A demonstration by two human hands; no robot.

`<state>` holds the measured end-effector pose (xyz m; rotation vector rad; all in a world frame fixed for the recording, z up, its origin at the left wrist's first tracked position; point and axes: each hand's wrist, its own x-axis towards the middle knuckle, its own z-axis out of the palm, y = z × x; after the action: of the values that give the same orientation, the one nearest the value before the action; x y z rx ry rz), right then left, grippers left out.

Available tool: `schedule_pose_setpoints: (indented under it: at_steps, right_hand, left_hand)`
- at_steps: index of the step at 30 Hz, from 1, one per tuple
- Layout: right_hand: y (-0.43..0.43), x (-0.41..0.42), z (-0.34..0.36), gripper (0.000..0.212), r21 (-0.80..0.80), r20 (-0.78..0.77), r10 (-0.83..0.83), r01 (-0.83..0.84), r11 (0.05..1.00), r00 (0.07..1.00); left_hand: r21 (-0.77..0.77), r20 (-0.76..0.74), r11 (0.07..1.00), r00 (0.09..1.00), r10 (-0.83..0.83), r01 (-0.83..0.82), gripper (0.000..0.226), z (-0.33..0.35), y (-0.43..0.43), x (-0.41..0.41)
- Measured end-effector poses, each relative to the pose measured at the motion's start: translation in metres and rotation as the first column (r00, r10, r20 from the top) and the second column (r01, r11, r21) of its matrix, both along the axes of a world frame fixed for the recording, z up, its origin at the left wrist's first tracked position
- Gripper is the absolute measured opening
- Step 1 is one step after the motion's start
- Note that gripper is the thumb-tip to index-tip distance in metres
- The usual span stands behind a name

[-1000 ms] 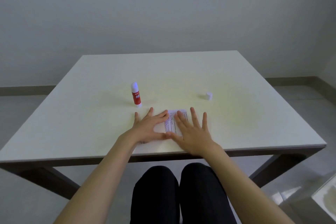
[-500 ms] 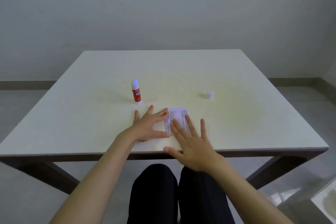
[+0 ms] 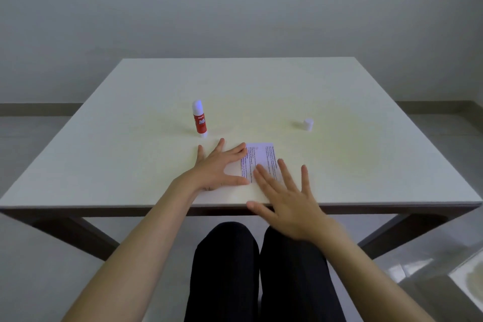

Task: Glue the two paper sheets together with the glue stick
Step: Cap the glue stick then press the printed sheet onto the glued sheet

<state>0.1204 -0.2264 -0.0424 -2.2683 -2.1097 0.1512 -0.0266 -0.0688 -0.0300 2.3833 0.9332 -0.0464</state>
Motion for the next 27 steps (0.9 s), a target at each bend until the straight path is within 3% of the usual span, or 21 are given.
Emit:
schedule_pose_setpoints:
  at_steps: [5,10,16,21,27]
  right_hand:
    - [0.022,0.014,0.012,0.087,-0.047,0.021,-0.142,0.143,0.989,0.990]
    - [0.023,-0.011,-0.004,0.092,-0.012,-0.033,0.068,-0.068,0.998,0.997]
    - [0.066,0.023,0.015,0.083,-0.103,0.046,-0.129,0.133,0.986,0.991]
    - [0.040,-0.010,-0.001,0.100,-0.048,0.015,0.096,-0.095,0.994,0.995]
    - [0.056,0.017,0.009,0.081,-0.082,0.019,-0.088,0.090,0.993,0.996]
  left_hand:
    - [-0.008,0.022,1.000,1.000,0.006,-0.006,0.082,-0.001,-0.002,-0.001]
    - [-0.022,0.049,1.000,0.999,0.012,-0.011,0.084,-0.003,-0.002,-0.002]
    - [-0.031,0.043,0.999,0.999,0.015,-0.013,0.083,0.001,-0.003,-0.002]
    - [-0.037,0.052,0.999,0.999,0.014,-0.012,0.083,-0.001,-0.004,-0.001]
    - [-0.019,0.034,1.000,0.999,0.014,-0.013,0.084,0.001,-0.004,0.000]
